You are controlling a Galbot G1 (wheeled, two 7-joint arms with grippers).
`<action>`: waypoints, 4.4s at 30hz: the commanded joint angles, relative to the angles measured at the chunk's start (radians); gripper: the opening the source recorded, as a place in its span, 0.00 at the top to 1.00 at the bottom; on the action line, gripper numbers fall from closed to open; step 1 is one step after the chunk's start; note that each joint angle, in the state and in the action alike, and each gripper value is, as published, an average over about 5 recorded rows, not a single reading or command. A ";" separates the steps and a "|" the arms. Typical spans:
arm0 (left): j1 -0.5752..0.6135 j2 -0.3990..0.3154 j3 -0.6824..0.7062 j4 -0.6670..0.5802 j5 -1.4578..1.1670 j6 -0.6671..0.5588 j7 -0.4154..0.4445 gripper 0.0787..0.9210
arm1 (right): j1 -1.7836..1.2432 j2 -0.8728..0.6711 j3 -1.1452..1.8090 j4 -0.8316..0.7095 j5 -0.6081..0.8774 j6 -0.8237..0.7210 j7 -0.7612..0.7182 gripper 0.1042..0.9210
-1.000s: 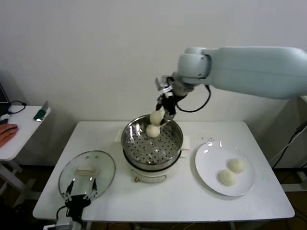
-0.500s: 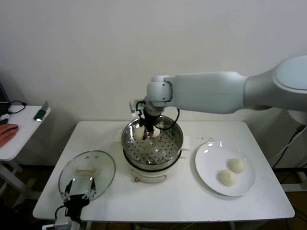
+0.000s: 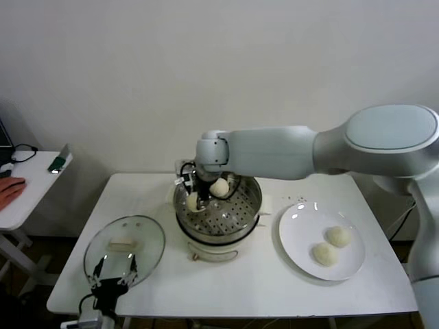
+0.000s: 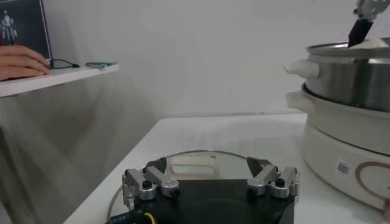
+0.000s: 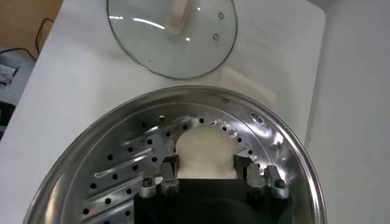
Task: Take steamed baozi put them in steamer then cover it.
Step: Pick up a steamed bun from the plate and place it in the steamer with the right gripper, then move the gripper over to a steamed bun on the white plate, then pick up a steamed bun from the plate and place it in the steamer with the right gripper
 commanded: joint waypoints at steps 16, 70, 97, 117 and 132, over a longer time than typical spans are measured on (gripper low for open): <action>-0.004 -0.002 0.000 0.009 -0.001 -0.002 0.000 0.12 | -0.031 0.007 0.012 -0.053 -0.015 -0.006 0.012 0.19; -0.008 -0.004 -0.013 0.013 -0.002 0.010 0.000 0.12 | -0.216 -0.914 -0.026 0.295 -0.507 0.121 -0.179 0.12; -0.014 -0.008 -0.009 0.028 0.000 0.007 -0.002 0.12 | -0.353 -0.848 0.107 0.208 -0.548 0.094 -0.143 0.22; -0.015 -0.013 0.000 0.018 0.013 0.017 -0.004 0.12 | 0.394 -0.677 -0.203 0.283 -0.559 0.478 -0.372 0.33; -0.006 -0.016 0.004 0.002 0.027 0.018 -0.003 0.12 | 0.567 -0.331 -0.023 0.558 -0.590 0.725 -0.377 0.33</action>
